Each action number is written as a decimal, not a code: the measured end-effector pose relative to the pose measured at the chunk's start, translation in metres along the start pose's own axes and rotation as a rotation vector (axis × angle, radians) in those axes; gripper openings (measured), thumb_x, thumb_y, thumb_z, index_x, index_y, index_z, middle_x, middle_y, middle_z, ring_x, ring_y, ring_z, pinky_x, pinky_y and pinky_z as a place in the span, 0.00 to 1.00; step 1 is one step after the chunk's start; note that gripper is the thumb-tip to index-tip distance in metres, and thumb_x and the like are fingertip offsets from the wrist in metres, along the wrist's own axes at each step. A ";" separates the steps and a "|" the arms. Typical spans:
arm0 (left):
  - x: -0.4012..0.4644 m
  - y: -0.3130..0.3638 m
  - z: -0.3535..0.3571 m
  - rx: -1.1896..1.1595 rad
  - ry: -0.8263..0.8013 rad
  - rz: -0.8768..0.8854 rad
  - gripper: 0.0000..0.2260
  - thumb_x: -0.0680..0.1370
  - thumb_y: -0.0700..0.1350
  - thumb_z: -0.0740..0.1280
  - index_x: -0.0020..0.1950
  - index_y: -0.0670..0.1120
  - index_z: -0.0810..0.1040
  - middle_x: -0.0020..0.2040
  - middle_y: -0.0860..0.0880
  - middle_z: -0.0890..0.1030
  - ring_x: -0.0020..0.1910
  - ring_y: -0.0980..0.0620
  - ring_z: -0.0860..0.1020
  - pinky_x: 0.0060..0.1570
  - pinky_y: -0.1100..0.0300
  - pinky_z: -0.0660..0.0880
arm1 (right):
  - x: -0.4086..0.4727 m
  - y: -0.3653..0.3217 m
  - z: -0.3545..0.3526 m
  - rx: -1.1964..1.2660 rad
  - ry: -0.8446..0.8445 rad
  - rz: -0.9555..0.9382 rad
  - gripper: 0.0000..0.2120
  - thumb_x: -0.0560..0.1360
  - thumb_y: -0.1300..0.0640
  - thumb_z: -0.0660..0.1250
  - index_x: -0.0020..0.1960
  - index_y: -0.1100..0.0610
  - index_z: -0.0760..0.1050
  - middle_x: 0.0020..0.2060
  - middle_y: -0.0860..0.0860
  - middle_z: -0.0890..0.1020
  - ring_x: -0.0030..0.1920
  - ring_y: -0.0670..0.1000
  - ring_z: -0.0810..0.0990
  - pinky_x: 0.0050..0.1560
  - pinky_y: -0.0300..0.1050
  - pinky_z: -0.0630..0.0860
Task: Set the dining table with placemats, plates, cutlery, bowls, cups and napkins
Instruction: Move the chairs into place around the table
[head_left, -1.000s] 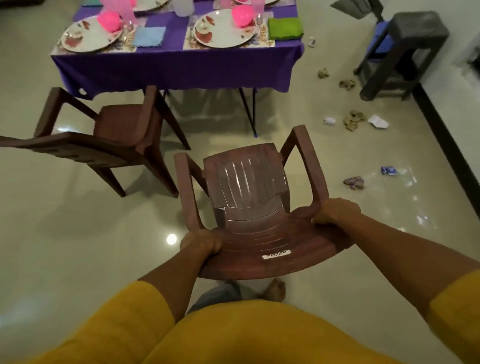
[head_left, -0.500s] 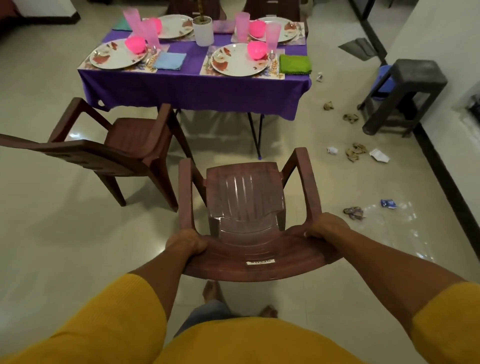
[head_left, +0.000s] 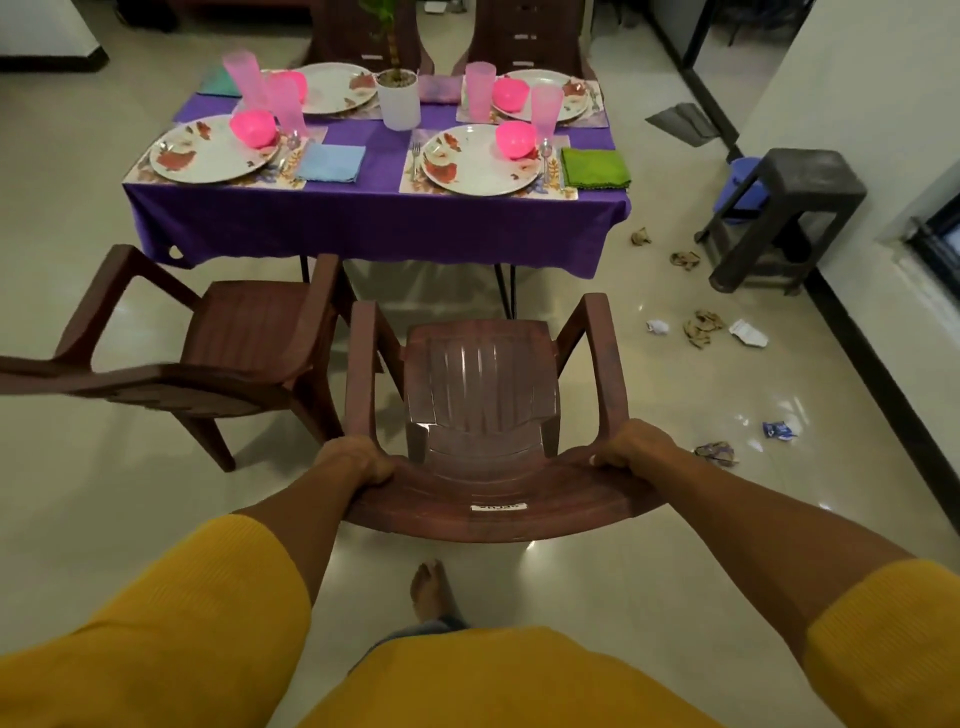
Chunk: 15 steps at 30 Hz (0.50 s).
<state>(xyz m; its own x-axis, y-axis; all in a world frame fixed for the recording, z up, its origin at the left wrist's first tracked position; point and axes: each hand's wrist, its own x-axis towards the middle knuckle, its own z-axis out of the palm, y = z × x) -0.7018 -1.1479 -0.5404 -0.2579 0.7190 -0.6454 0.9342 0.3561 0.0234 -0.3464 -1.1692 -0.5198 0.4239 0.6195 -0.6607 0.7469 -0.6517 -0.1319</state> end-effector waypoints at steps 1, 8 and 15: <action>0.014 -0.003 -0.011 -0.007 -0.004 0.007 0.26 0.80 0.60 0.69 0.70 0.43 0.78 0.65 0.42 0.80 0.63 0.43 0.79 0.62 0.51 0.77 | 0.005 -0.014 0.000 0.015 0.004 0.009 0.15 0.76 0.50 0.76 0.44 0.57 0.73 0.39 0.53 0.78 0.37 0.50 0.78 0.47 0.47 0.75; 0.086 -0.013 -0.069 0.007 -0.045 0.061 0.26 0.79 0.59 0.68 0.69 0.43 0.79 0.62 0.43 0.82 0.58 0.43 0.81 0.54 0.51 0.78 | 0.020 -0.072 -0.006 0.087 -0.009 0.056 0.18 0.74 0.52 0.78 0.54 0.59 0.73 0.48 0.55 0.79 0.38 0.52 0.76 0.50 0.49 0.76; 0.126 -0.013 -0.095 0.088 -0.052 0.061 0.24 0.82 0.57 0.64 0.71 0.43 0.77 0.67 0.42 0.80 0.65 0.41 0.79 0.61 0.50 0.76 | 0.047 -0.115 -0.010 0.088 -0.003 0.054 0.17 0.75 0.50 0.77 0.52 0.58 0.73 0.43 0.53 0.79 0.37 0.51 0.78 0.47 0.47 0.75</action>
<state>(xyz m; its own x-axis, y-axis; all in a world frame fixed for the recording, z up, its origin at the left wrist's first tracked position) -0.7697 -1.0051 -0.5494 -0.1892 0.7050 -0.6835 0.9663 0.2575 -0.0019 -0.4068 -1.0605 -0.5284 0.4609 0.5808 -0.6710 0.6750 -0.7203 -0.1599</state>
